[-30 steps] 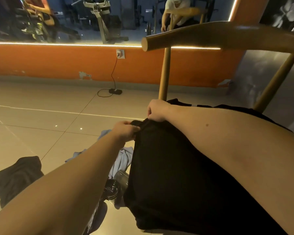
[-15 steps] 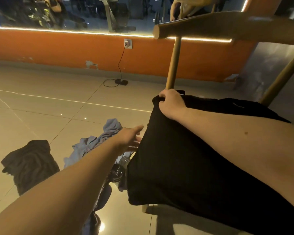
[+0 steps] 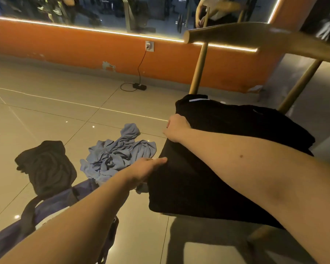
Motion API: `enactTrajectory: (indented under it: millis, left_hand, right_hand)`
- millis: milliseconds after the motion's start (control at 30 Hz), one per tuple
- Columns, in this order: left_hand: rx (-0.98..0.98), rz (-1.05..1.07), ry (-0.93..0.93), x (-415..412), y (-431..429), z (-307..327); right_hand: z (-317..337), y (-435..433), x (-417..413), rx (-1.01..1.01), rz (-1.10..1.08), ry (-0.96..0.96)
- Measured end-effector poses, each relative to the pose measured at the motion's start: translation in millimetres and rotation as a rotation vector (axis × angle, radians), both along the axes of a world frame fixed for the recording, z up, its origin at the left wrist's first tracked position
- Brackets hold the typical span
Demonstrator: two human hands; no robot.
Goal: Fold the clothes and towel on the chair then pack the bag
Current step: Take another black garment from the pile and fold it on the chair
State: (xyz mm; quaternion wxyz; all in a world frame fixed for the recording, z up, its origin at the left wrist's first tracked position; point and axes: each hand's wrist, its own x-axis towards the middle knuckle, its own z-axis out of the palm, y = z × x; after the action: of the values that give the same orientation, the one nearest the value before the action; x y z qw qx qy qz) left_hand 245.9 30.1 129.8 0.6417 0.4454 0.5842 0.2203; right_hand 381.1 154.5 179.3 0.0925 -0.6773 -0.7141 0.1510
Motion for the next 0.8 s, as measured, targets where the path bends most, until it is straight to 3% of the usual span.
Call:
enactTrajectory:
  millis: [167, 367, 500, 567, 700, 800]
  left_hand:
    - [0.086, 0.015, 0.046, -3.5, -8.9, 2.5]
    - [0.338, -0.002, 0.331, -8.2, -13.7, 6.5]
    - [0.452, -0.034, 0.475, -5.9, -19.4, 15.2]
    - [0.445, -0.074, 0.501, -5.4, -22.4, 15.3]
    - [0.298, -0.139, 0.341, -11.2, -26.6, 15.8]
    - [0.282, -0.227, 0.328, -15.8, -32.1, 21.2]
  right_hand:
    - [3.1, -14.1, -16.0, -0.041, 0.001, -0.129]
    - [0.6, -20.1, -36.4, -0.061, -0.003, -0.388]
    - [0.5, -16.3, -44.9, -0.073, -0.021, -0.465]
    - [3.9, -13.9, -47.3, -0.091, -0.035, -0.434]
    - [15.5, -9.9, -45.4, -0.093, -0.118, -0.279]
    - [21.5, -7.0, -37.4, -0.063, -0.192, -0.136]
